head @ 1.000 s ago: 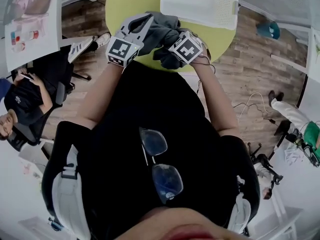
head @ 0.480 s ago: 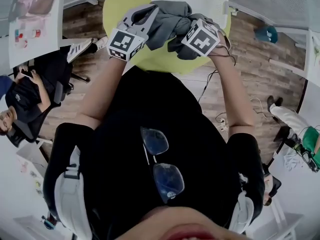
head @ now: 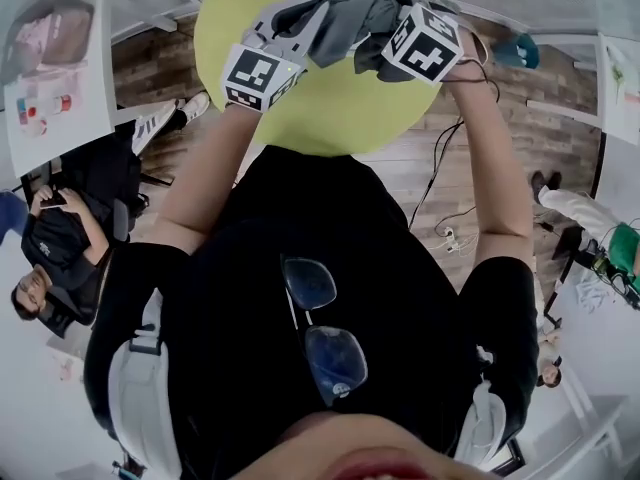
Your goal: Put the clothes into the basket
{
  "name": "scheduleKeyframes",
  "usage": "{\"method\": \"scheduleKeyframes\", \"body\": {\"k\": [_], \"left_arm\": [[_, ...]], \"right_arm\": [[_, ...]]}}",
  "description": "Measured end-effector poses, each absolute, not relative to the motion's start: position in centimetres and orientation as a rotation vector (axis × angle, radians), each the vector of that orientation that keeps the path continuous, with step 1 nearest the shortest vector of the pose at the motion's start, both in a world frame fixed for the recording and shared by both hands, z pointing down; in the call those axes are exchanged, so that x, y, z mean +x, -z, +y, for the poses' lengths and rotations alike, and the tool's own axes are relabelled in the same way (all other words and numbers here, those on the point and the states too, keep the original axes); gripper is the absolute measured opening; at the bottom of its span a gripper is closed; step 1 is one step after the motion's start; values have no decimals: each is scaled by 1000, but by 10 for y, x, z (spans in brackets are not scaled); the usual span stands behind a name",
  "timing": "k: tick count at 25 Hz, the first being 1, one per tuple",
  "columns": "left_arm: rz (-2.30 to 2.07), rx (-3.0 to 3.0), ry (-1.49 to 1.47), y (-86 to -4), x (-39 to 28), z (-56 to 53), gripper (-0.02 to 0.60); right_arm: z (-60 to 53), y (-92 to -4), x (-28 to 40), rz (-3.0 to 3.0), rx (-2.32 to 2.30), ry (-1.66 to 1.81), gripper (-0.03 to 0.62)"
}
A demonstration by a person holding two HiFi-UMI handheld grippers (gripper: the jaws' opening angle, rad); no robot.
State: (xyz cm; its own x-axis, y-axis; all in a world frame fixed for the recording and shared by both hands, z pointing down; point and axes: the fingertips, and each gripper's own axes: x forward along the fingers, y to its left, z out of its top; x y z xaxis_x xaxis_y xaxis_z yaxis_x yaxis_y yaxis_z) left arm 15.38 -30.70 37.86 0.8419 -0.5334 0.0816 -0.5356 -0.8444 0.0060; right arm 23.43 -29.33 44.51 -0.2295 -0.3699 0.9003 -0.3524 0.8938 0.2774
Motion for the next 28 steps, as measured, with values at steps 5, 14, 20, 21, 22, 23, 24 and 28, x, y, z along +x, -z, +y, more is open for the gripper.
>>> {"method": "scheduleKeyframes", "body": {"k": [5,14,20,21,22,23,24,28], "left_arm": [[-873,2985,-110,-377,168,-319,9],[-1024,2899,-130,-409,178,-339,9],[-1098,2824,-202,-441,181,-351,9],[-1105,2816,-215,-445,182,-352,11],[-1111,2809,-226,-449,182,-352,11],[-1115,2800,-235,-453,182,-353,9],[-1120,2792,-240,-456,182,-355,9],[-1124,2785,-242,-467,184,-362,9]], "right_arm": [[-324,-441,253,-1768,555,141,328],[-364,-497,265,-1776,409,261,328],[-380,-545,268,-1803,309,252,330],[-383,-552,270,-1806,300,254,330],[-386,-557,271,-1807,292,256,330],[-389,-563,271,-1809,283,255,329],[-392,-569,270,-1812,275,250,330],[-398,-596,270,-1821,245,192,330]]}}
